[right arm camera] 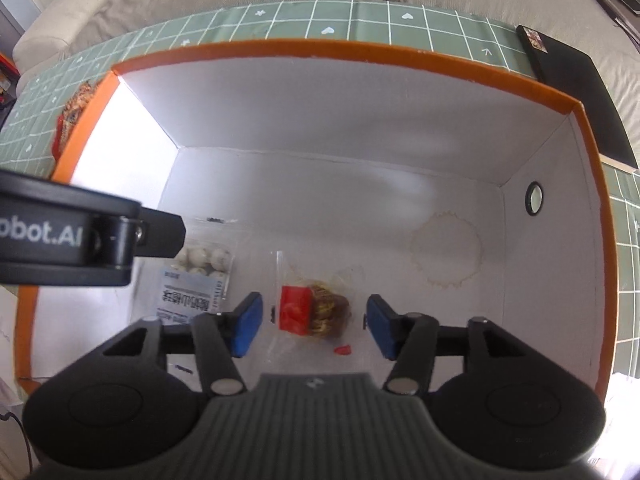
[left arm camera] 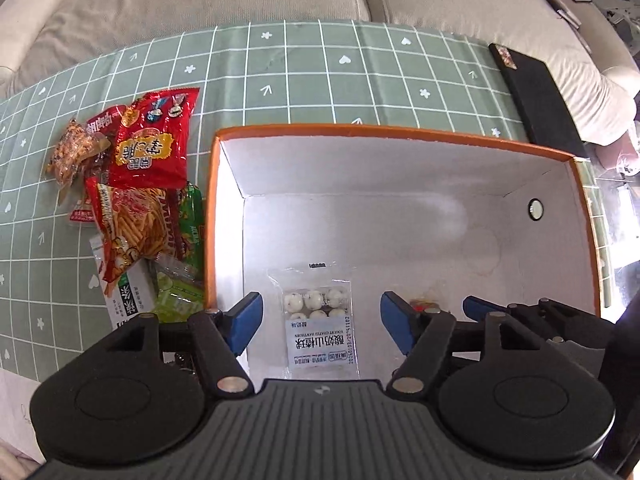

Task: Organize snacks
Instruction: 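Withdraw both tools from the box back toward the snack pile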

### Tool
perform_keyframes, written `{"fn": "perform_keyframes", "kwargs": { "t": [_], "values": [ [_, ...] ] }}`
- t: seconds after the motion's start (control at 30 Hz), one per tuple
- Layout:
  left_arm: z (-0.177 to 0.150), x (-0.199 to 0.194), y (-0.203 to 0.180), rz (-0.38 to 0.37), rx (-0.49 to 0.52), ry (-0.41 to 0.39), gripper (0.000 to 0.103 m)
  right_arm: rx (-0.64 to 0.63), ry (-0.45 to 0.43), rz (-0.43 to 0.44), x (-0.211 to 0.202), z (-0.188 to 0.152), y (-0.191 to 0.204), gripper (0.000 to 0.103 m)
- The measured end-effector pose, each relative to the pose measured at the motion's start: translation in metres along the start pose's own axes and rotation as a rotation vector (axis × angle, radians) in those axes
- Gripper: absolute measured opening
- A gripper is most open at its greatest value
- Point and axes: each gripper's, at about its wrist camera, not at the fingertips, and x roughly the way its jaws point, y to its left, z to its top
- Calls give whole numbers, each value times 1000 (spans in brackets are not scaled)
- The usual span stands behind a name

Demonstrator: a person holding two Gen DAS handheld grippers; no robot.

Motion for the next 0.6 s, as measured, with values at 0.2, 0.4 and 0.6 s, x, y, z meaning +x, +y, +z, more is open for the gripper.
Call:
{"fn": "perform_keyframes", "kwargs": {
  "t": [0.2,0.4,0.6],
  "values": [
    [-10,-39,16,-45,36,-85,79,11,-36,10,-25,-8,13,61],
    [-32,-86,41,-67,148,-226,79,15,-125,17,-61,-21,38,69],
    [-69,-114,81,-26,233,-385,79,25,-274,55,-100,-40,79,81]
  ]
}}
